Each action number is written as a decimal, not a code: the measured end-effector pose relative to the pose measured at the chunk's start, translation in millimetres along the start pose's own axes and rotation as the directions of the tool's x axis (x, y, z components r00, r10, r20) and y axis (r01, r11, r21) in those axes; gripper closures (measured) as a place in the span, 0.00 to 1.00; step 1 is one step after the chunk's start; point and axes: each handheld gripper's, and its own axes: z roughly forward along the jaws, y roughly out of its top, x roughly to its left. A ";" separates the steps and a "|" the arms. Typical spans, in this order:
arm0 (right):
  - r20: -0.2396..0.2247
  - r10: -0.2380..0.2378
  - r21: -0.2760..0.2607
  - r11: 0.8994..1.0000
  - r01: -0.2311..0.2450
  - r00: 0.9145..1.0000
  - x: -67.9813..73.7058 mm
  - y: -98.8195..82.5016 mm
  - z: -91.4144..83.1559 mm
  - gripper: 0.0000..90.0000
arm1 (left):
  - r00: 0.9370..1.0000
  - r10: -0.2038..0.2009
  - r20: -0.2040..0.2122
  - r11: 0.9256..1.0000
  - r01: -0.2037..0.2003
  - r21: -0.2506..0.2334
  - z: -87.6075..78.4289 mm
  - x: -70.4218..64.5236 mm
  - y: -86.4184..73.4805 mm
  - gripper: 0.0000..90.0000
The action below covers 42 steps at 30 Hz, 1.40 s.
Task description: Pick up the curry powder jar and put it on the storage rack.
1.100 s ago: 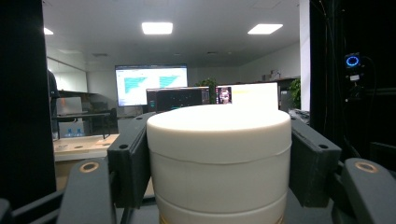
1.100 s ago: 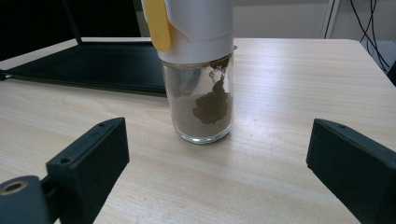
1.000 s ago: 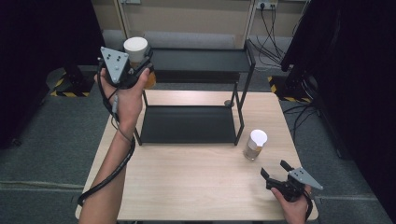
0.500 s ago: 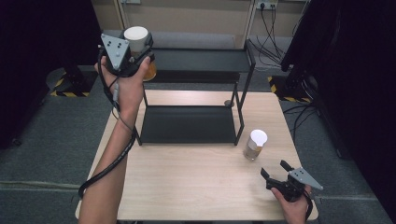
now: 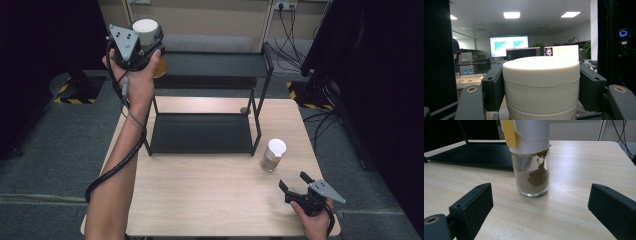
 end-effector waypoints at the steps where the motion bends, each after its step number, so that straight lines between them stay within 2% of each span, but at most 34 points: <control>1: 0.000 0.000 0.000 1.000 0.000 1.000 0.2 -0.1 -0.2 0.07 | 1.000 0.000 0.000 1.000 0.000 0.000 2.2 1.0 -0.2 0.37; 9: -0.002 -0.001 -0.001 1.000 0.001 1.000 -0.1 -0.2 -0.2 0.07 | 1.000 -0.005 0.013 1.000 0.005 0.003 19.3 7.7 -5.3 0.37; 18: -0.005 -0.002 -0.003 1.000 0.002 1.000 -0.5 -0.6 -0.5 0.07 | 1.000 -0.006 -0.002 1.000 0.006 0.025 33.1 10.5 -9.0 0.37; 29: -0.007 -0.003 0.001 1.000 0.003 1.000 -0.5 0.1 -0.1 0.07 | 1.000 -0.026 -0.004 0.999 0.026 0.039 41.4 12.2 -15.1 0.37; 31: -0.008 -0.004 0.002 1.000 0.004 1.000 -0.5 0.3 -0.1 0.07 | 1.000 -0.013 0.000 0.999 0.013 0.049 42.5 12.2 -14.7 0.37; 42: -0.012 -0.012 0.003 1.000 0.012 1.000 -1.0 0.6 0.2 0.07 | 1.000 -0.029 0.004 0.997 0.029 0.067 45.7 12.5 -13.4 0.37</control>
